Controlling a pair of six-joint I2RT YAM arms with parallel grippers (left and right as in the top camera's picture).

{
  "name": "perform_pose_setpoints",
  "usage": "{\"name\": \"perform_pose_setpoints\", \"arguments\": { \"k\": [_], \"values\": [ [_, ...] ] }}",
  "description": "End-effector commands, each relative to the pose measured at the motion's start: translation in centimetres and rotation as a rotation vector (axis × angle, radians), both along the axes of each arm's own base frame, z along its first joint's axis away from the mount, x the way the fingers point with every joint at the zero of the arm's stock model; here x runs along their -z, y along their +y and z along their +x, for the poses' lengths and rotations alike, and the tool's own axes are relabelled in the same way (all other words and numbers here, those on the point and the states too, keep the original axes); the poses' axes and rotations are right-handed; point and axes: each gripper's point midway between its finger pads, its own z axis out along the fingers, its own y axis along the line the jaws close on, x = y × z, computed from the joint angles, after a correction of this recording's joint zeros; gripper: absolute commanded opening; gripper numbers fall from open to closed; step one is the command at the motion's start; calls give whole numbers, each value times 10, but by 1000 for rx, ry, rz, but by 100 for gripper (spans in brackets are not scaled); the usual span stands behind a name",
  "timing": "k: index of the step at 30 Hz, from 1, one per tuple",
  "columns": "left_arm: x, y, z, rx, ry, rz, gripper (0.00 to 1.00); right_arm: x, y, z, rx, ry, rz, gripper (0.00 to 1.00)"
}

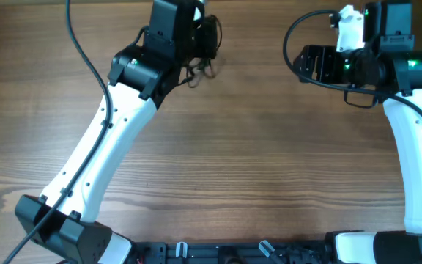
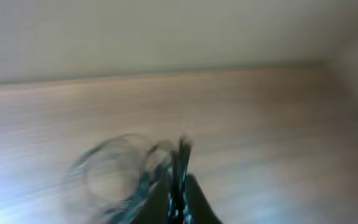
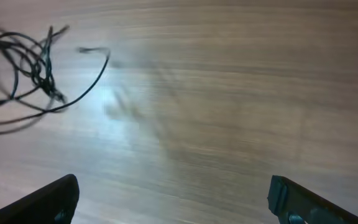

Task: Untangle cables

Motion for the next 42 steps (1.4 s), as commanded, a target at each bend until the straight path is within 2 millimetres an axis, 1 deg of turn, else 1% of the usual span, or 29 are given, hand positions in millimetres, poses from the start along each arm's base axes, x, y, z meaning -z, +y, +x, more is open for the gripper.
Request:
{"name": "perform_pose_setpoints", "arguments": {
  "k": [1, 2, 3, 4, 5, 6, 7, 8, 9, 10, 11, 12, 14, 16, 17, 19, 20, 21, 22, 23, 24, 27, 30, 32, 34, 36, 38, 40, 42],
  "values": [
    [-37, 42, 8, -292, 33, -297, 4, 0, 14, -3, -88, -3, 49, 100],
    [-32, 80, 10, -513, 0, -231, 4, 2, 9, -2, -49, 8, 37, 100],
    [-32, 92, 7, -572, -38, -138, 4, 2, 8, -2, -49, 5, 30, 100],
    [-31, 92, 2, -577, -63, -49, 4, 1, 8, 0, -49, -2, 31, 100],
    [-30, 59, -4, -368, -55, 7, 4, 0, 8, 1, -51, -9, 31, 100],
    [-32, -5, -28, 69, -45, -10, 4, -1, 9, 1, -54, -12, 33, 100],
    [-42, -39, -51, 329, -55, -89, 4, -2, 14, 0, -95, -21, 44, 100],
    [-57, -50, -57, 397, -60, -189, 4, -6, 24, -3, -162, -36, 77, 100],
    [-64, -48, -52, 365, -73, -220, 4, -8, 30, -5, -198, -43, 98, 100],
    [-74, -50, -51, 373, -102, -239, 4, -11, 35, -7, -234, -54, 117, 100],
    [-84, -54, -56, 409, -130, -261, 4, -17, 47, -12, -328, -84, 158, 100],
    [-92, -54, -59, 424, -153, -273, 4, -22, 55, -15, -382, -104, 192, 100],
    [-99, -44, -55, 392, -176, -274, 4, -29, 61, -14, -407, -129, 224, 100],
    [-102, -32, -51, 365, -156, -310, 4, -35, 65, -13, -428, -155, 247, 100],
    [-103, -30, -51, 365, -157, -311, 4, -35, 66, -13, -432, -160, 250, 100],
    [-105, -26, -50, 357, -164, -312, 4, -38, 67, -11, -438, -175, 253, 91],
    [-107, -26, -51, 357, -168, -313, 4, -39, 67, -10, -437, -181, 254, 81],
    [-109, -26, -52, 358, -174, -314, 4, -39, 67, -9, -437, -185, 254, 65],
    [-110, -25, -53, 359, -178, -315, 4, -39, 67, -9, -438, -184, 253, 62],
    [-112, -25, -54, 359, -182, -316, 4, -38, 67, -8, -438, -184, 253, 62],
    [-114, -25, -54, 360, -188, -317, 4, -38, 67, -7, -439, -186, 254, 56],
    [-124, -22, -60, 361, -212, -325, 4, -42, 78, -7, -521, -218, 309, 59],
    [-137, -18, -66, 361, -247, -331, 4, -30, 80, 4, -485, -175, 341, 64],
    [-143, -16, -71, 362, -263, -335, 4, -18, 82, 11, -491, -153, 338, 64],
    [-145, -16, -72, 361, -264, -338, 4, -11, 82, 18, -483, -144, 343, 65],
    [-146, -16, -73, 358, -259, -347, 4, -3, 80, 30, -417, -111, 355, 68],
    [-146, -16, -73, 356, -254, -352, 4, -1, 79, 44, -355, -111, 376, 67],
    [-146, -16, -73, 356, -254, -352, 4, 0, 71, 57, -230, -83, 389, 72],
    [-146, -16, -73, 356, -254, -352, 4, 3, 65, 65, -118, -51, 401, 72]
  ]
}}
